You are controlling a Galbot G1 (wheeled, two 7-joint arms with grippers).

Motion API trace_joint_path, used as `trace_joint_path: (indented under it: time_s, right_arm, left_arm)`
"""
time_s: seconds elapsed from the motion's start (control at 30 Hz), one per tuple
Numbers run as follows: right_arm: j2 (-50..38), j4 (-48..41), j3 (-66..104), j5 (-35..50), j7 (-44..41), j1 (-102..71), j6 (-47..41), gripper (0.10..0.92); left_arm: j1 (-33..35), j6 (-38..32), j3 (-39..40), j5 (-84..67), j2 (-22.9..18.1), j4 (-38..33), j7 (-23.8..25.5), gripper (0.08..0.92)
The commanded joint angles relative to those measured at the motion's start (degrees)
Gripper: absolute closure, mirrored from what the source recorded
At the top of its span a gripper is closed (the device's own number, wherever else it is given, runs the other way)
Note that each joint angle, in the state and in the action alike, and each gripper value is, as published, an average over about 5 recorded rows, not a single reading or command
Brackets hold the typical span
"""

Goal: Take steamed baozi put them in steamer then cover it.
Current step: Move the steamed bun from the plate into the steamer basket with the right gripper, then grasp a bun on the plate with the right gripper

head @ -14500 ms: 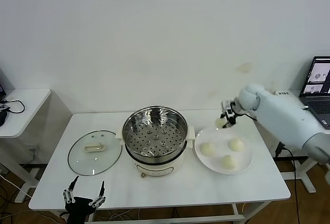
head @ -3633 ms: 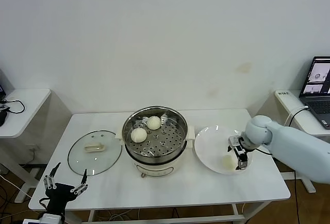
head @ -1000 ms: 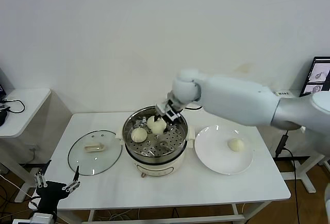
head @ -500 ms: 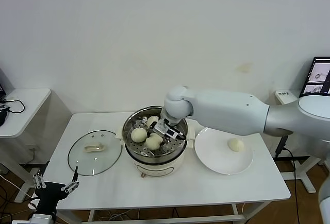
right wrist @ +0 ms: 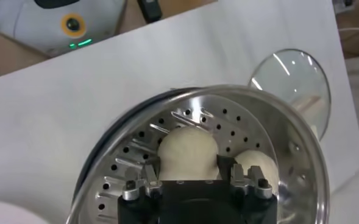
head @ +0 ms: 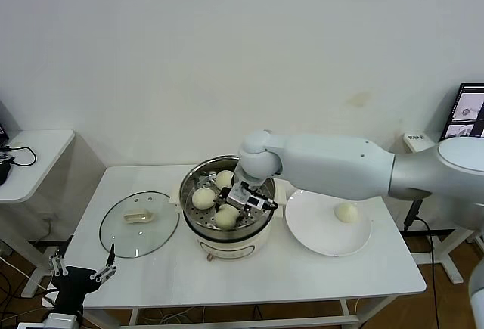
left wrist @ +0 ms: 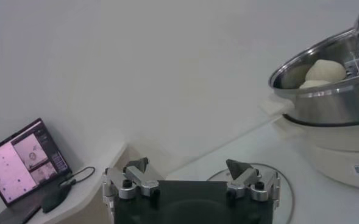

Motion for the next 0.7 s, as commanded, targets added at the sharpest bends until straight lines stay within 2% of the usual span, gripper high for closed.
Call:
trace_joint_path:
  time_s: [0.03, 0.17, 0.37, 0.57, 0.7]
  right_arm:
    - [-0.53, -0.32, 0.38, 1.7, -0.6, 1.38, 0.87, 0.275]
    - [-2.26, -0.83, 1.93, 4.1, -1.36, 2.43, -0.82, 0.211]
    - [-7.63, -1.52, 5.4, 3.16, -3.68, 4.09, -7.8, 0.203]
    - [-17.15, -0.56, 8.17, 2.18, -4.34, 4.12, -20.43, 0.203]
    - [-23.7, -0.35, 9.85, 3.14, -4.9, 1.89, -24.98, 0.202]
  left_arm:
    - [0.01, 0.0, -0.02, -0.02, 0.06, 0.03, 0.02, 0.177]
    - [-0.02, 0.0, -0.08, -0.02, 0.24, -0.08, 0.02, 0.177]
    - [-0.11, 0.01, -0.12, 0.06, 0.64, -0.3, 0.06, 0.177]
    - [-0.23, -0.01, 0.06, 0.04, 1.2, -0.31, 0.09, 0.177]
    - [-0.51, -0.02, 0.64, 0.08, 1.69, -0.37, 0.14, 0.177]
